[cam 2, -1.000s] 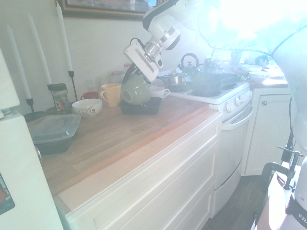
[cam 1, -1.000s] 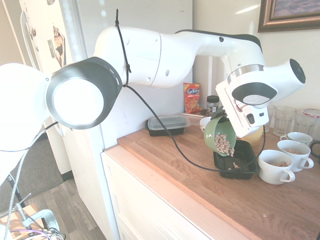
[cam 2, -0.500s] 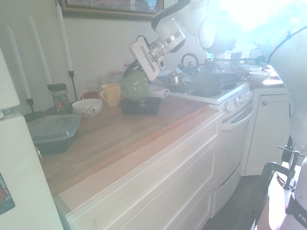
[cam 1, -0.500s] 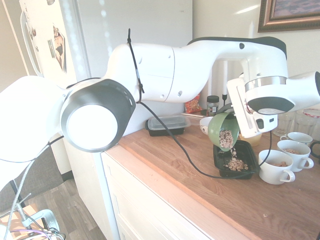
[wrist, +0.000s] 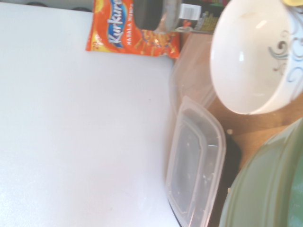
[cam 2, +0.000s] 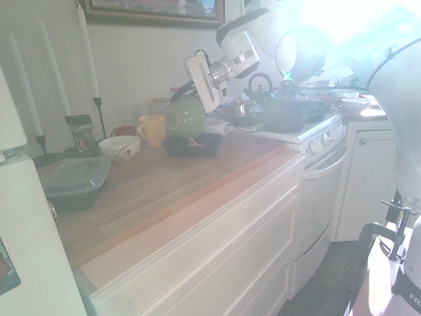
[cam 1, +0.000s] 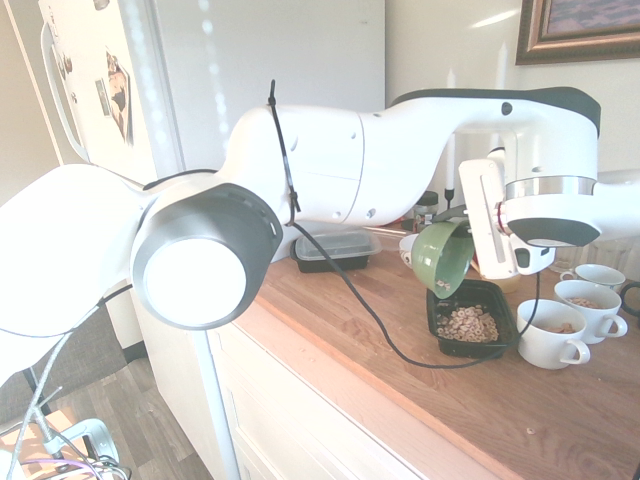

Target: Pour the cereal into the box

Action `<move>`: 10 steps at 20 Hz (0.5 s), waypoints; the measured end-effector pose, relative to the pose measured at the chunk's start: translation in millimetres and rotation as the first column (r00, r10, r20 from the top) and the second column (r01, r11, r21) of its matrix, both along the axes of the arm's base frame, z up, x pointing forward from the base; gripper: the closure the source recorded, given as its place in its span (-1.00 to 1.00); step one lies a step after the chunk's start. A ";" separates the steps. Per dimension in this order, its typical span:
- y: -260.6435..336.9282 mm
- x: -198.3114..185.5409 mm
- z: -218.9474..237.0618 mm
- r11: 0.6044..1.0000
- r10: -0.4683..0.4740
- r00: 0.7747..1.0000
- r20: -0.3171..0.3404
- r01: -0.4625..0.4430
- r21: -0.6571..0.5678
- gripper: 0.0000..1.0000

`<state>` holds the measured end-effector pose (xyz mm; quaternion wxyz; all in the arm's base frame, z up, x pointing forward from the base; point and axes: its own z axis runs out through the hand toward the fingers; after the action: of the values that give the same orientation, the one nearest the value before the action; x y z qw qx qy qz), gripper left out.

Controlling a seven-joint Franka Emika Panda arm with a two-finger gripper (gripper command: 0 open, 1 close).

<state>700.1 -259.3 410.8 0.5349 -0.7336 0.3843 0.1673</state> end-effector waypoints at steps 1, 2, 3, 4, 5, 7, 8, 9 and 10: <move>0.1 0.2 1.5 1.000 0.001 1.000 0.003 -0.001 -0.001 1.00; -0.2 0.3 1.1 1.000 0.000 1.000 0.003 0.000 0.000 1.00; -0.7 0.2 -0.3 1.000 0.000 1.000 0.002 0.000 0.003 1.00; -1.2 0.3 -1.8 1.000 -0.002 1.000 0.001 0.002 0.006 1.00; -1.6 0.4 -3.4 1.000 -0.003 1.000 -0.001 0.003 0.008 1.00; -2.5 0.3 -5.4 1.000 -0.004 1.000 -0.004 0.004 0.008 1.00; -2.6 0.3 -5.4 1.000 -0.004 1.000 -0.004 0.004 0.007 1.00; -2.6 0.3 -5.4 1.000 -0.004 1.000 -0.004 0.004 0.007 1.00; -2.9 0.2 -5.4 1.000 -0.005 1.000 -0.004 0.005 0.007 1.00</move>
<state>700.3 -262.2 405.4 0.5370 -0.7306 0.3866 0.1688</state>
